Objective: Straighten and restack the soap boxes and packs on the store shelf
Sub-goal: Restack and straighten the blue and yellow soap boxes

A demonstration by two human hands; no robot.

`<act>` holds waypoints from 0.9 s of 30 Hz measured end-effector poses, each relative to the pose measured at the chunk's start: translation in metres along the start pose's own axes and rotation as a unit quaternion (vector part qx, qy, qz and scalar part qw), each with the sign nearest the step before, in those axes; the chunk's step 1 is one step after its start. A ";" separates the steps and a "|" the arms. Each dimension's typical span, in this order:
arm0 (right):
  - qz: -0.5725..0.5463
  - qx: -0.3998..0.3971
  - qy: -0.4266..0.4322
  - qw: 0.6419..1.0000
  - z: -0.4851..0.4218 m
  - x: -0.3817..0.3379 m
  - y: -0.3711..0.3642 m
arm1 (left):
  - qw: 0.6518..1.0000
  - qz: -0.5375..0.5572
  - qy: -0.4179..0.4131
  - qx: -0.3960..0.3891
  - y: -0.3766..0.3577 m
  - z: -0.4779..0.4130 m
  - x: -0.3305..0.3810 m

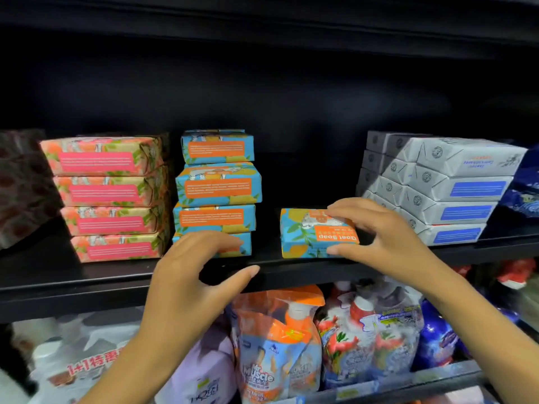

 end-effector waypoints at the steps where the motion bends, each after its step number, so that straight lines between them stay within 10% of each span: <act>1: 0.000 -0.002 -0.014 1.000 -0.006 0.005 -0.003 | 1.000 -0.021 0.009 -0.011 0.000 0.001 -0.004; 19: 0.080 -0.042 -0.099 0.991 -0.077 0.035 -0.040 | 0.993 -0.044 0.013 -0.110 0.000 0.003 -0.007; 24: -0.049 0.172 -0.011 0.984 -0.066 -0.008 0.013 | 0.993 -0.050 0.016 -0.108 0.003 0.002 -0.010; 27: -0.059 0.114 0.062 0.990 -0.077 -0.054 0.011 | 0.994 -0.048 0.023 -0.098 0.004 0.002 -0.011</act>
Point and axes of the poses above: each hand's wrist, its own z-axis away from the middle knuckle, its own y-axis out of the back of the hand, x = y × z, the point moved 7 cm from there along -z, towards the middle knuckle, and after that the axes turned 10 degrees about -x, right-handed, at the moved point
